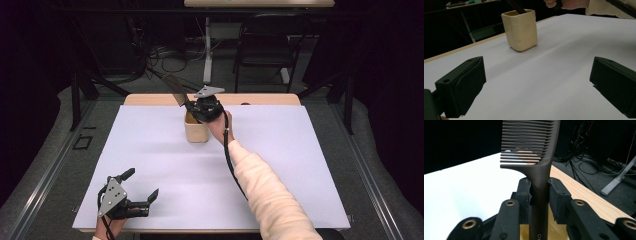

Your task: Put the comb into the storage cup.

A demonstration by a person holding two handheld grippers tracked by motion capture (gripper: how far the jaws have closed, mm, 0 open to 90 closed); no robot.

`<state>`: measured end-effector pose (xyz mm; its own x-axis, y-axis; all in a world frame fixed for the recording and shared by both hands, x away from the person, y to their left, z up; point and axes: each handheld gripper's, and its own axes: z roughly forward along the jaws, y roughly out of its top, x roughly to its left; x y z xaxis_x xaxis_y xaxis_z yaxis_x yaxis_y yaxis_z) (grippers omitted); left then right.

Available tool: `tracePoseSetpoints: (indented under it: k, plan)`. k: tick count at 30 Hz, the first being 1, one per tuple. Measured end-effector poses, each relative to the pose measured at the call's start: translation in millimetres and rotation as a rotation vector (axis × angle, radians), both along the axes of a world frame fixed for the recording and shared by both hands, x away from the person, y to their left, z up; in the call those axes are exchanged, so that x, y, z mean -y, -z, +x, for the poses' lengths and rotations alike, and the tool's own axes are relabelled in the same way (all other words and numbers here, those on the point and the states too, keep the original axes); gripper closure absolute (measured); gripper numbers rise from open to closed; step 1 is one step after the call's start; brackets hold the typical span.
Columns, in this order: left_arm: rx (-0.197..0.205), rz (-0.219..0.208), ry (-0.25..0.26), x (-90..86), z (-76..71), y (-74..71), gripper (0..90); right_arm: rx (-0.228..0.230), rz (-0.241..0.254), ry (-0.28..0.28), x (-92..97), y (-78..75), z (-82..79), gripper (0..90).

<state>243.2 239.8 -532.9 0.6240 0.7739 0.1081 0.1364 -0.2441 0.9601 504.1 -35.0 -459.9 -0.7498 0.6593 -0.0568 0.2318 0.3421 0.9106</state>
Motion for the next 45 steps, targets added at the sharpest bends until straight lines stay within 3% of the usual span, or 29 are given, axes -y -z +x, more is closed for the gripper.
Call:
tracePoseSetpoints:
  k: [16,34,45]
  plan:
    - [0.002,0.001,-0.004,-0.2,0.3,-0.1,0.2,-0.017,0.000,0.008,-0.9,7.4,-0.7,71.2]
    - [0.007,0.000,-0.007,-0.5,0.0,-0.5,0.3,-0.026,-0.060,0.012,-1.6,15.8,-1.1,71.0]
    - [0.008,0.000,-0.008,-0.7,-0.2,-0.6,0.3,-0.023,-0.062,0.016,-1.1,19.8,-2.5,70.2]
